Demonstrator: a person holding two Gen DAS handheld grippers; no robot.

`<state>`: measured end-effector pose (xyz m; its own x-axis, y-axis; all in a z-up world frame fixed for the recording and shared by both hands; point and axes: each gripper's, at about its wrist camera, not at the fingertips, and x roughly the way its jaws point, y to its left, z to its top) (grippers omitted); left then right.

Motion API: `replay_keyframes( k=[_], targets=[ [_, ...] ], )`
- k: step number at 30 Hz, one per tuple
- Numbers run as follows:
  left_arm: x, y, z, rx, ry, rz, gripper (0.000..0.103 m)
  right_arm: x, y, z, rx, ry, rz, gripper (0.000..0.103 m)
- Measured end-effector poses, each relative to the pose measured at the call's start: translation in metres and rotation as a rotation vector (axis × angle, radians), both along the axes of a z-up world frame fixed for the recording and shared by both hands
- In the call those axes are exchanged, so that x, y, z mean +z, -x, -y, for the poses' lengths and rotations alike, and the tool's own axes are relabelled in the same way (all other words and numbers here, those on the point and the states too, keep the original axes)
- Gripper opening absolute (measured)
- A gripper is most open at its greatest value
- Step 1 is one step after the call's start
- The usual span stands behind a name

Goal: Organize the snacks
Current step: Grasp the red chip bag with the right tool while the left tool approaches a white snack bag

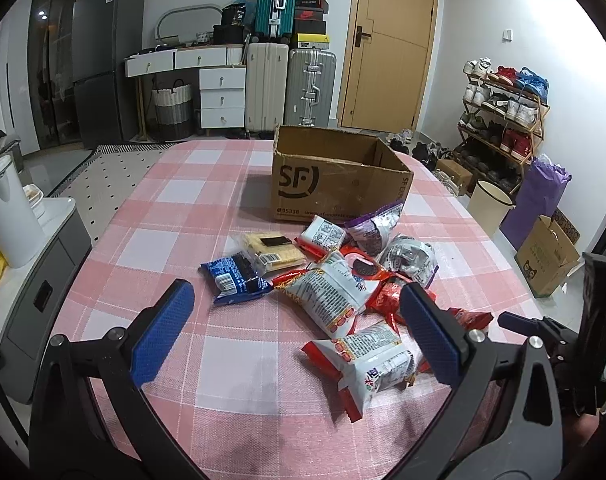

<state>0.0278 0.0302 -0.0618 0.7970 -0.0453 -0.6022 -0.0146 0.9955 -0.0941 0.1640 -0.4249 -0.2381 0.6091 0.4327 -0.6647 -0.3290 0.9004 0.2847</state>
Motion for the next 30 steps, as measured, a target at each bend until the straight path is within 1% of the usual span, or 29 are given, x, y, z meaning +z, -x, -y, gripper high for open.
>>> replay_keyframes(
  k=[11,13,14,15,16,20,22,23,24,25,27,30],
  targets=[
    [-0.013,-0.011,-0.004,0.007,-0.001,-0.037,0.102,-0.023,-0.016,0.002,0.002,-0.037,-0.064,0.102],
    [-0.014,-0.013,-0.004,0.007,0.0,-0.042,0.102,-0.026,-0.018,0.002,0.002,-0.04,-0.072,0.1],
    [-0.015,-0.013,-0.004,0.008,0.001,-0.043,0.102,-0.027,-0.02,0.001,0.004,-0.039,-0.077,0.097],
    [-0.016,-0.014,-0.005,0.008,0.001,-0.045,0.102,-0.029,-0.021,0.001,0.007,-0.042,-0.082,0.092],
    [-0.017,-0.015,-0.005,0.007,0.002,-0.047,0.102,-0.031,-0.023,0.001,0.013,-0.053,-0.09,0.089],
    [-0.021,-0.015,-0.004,0.003,0.002,-0.052,0.102,-0.032,-0.023,0.001,0.024,-0.067,-0.081,0.087],
    [-0.022,-0.015,-0.004,0.0,0.005,-0.056,0.102,-0.033,-0.021,0.001,0.04,-0.068,-0.071,0.084],
    [-0.022,-0.015,-0.004,-0.002,0.006,-0.058,0.102,-0.033,-0.021,0.001,0.041,-0.065,-0.068,0.078],
    [-0.023,-0.016,-0.004,-0.003,0.008,-0.062,0.102,-0.033,-0.02,0.002,0.042,-0.069,-0.068,0.064],
    [-0.023,-0.016,-0.004,-0.004,0.009,-0.064,0.102,-0.034,-0.021,0.003,0.045,-0.078,-0.074,0.058],
    [-0.023,-0.015,-0.004,-0.004,0.008,-0.06,0.102,-0.035,-0.02,0.005,0.048,-0.094,-0.077,0.053],
    [-0.023,-0.014,-0.004,-0.003,0.009,-0.061,0.102,-0.035,-0.018,0.003,0.058,-0.083,-0.066,0.051]
  ],
)
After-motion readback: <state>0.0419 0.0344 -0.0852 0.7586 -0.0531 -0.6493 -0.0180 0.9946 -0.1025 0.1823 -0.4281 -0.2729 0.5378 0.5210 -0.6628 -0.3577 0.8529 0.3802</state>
